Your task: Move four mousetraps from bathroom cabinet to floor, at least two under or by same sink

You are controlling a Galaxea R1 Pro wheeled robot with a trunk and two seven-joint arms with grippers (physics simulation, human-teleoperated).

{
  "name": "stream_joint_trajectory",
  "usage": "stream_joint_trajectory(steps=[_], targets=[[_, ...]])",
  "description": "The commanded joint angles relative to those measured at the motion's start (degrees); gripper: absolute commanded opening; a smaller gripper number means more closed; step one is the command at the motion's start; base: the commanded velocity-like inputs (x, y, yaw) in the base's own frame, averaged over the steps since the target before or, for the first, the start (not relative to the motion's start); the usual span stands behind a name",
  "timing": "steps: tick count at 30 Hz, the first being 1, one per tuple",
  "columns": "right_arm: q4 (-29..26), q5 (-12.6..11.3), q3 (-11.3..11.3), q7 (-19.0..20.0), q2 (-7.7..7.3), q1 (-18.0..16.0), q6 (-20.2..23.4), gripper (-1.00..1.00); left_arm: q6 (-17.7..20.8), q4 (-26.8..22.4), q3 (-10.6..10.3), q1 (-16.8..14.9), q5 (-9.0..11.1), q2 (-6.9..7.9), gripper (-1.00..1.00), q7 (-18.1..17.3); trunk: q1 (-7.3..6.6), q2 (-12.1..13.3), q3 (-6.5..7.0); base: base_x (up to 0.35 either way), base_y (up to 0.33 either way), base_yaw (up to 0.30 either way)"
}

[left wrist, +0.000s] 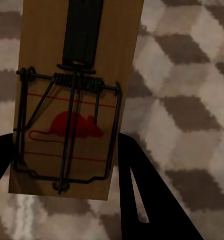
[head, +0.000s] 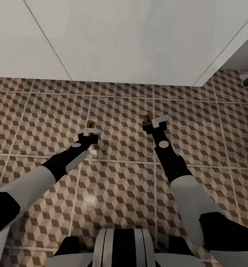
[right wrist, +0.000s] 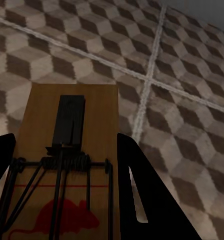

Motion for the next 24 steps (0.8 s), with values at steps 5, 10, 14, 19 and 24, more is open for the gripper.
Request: stream_joint_trajectory(steps=[5, 10, 14, 19, 24], targets=[[0.01, 0.32, 0.09, -0.26, 0.02, 0.01, 0.06, -1.0, 0.22, -0.18, -0.37, -0.08, 0.1, 0.09, -1.0, 0.69, -0.01, -0.01, -0.03, 0.0, 0.0, 0.0], [0.22, 0.32, 0.09, -0.25, 0.03, 0.09, 0.08, -1.0, 0.22, -0.27, -0.37, -0.08, 0.06, 0.16, -1.0, 0.69, -0.01, -0.01, -0.03, 0.0, 0.0, 0.0], [0.67, 0.31, 0.09, -0.25, 0.03, 0.48, 0.09, -1.0, 0.25, -0.49, -0.37, -0.08, 0.03, 0.18, -1.0, 0.69, -0.01, -0.01, -0.03, 0.0, 0.0, 0.0], [1.81, 0.31, 0.09, -0.18, 0.03, 0.63, 0.02, -1.0, 0.3, -0.67, -0.3, -0.08, -0.03, 0.18, -1.0, 0.69, -0.01, -0.01, -0.03, 0.0, 0.0, 0.0], [2.94, 0.31, 0.09, -0.17, 0.03, 0.7, -0.07, -1.0, 0.31, -0.73, -0.22, -0.08, -0.09, 0.18, -1.0, 0.69, -0.01, -0.01, -0.03, 0.0, 0.0, 0.0]])
